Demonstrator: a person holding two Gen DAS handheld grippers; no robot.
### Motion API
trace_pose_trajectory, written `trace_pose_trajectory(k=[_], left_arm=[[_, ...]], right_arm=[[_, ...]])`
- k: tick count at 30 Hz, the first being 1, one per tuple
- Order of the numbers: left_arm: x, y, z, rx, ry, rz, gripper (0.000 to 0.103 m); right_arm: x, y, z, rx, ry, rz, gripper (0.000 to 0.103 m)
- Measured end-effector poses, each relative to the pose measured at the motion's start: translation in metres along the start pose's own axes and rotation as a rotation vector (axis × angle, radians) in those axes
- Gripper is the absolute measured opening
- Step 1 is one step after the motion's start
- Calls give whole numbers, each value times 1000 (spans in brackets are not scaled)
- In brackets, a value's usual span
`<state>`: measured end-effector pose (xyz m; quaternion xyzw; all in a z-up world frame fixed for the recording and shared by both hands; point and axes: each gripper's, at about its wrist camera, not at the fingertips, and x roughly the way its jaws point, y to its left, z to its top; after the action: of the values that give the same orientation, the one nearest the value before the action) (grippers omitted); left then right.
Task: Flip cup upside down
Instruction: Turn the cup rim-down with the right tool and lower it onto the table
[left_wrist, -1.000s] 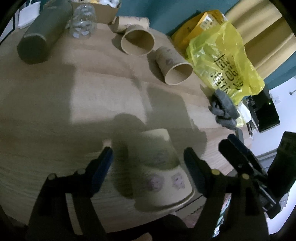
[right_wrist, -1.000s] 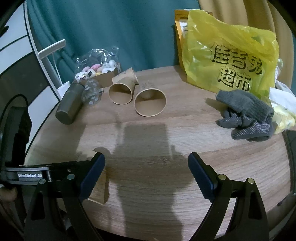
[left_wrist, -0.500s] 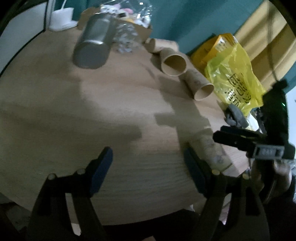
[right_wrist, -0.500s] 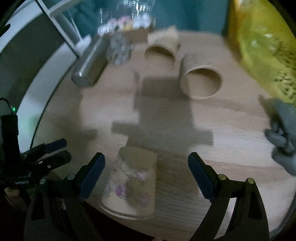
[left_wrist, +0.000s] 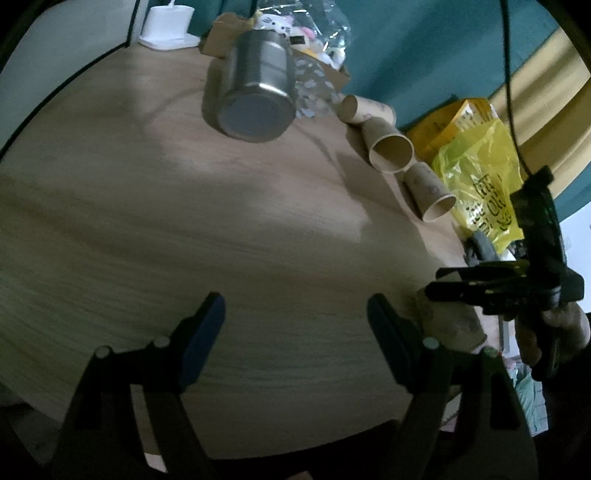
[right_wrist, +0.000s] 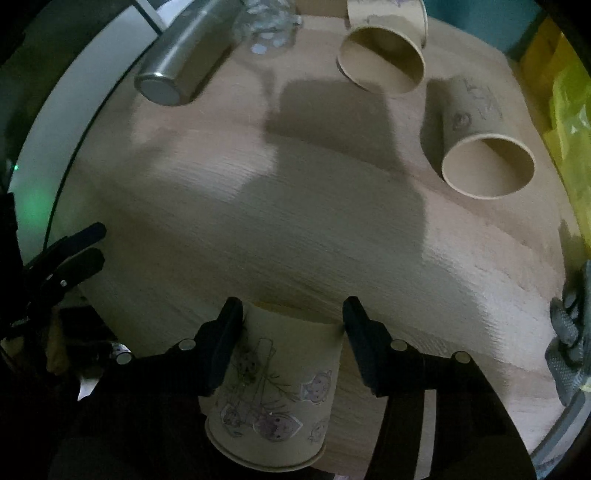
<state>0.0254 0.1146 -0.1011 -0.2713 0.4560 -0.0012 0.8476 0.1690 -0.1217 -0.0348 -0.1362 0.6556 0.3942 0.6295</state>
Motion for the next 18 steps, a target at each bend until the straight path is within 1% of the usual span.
trace_pose_trajectory(k=[2,5,6,7,9,11,14,15,18], left_arm=[[-1,-2,0,10,-11,3,81],[-7,-7,-3,33,-53,12,81],[-9,-10,-4,50,-71,28,81],[-10,-12,-5,61,-81,38,81],[-10,-14,-6,69,-91,33,81],[-10,-17,-8,82,-97,35,81],[-9,-25,-12,108,-107,43,81],[-8,-28,-14,118,-105,44,81],[-5,-36,-19,146,-112,49,81]], right_arm=[[-10,5,-4,-9,-73,-14,59],[-32,24,-17,-84,-275,-125,59],[-39,30,-25,-105,-365,-166,59],[-42,34,-33,-112,-424,-178,59],[-48,40,-51,-112,-564,-197,59],[-42,47,-69,-102,-685,-247,59],[-42,44,-85,-78,-819,-314,59],[-39,42,-92,-60,-855,-335,59],[-38,37,-111,-26,-941,-361,59]])
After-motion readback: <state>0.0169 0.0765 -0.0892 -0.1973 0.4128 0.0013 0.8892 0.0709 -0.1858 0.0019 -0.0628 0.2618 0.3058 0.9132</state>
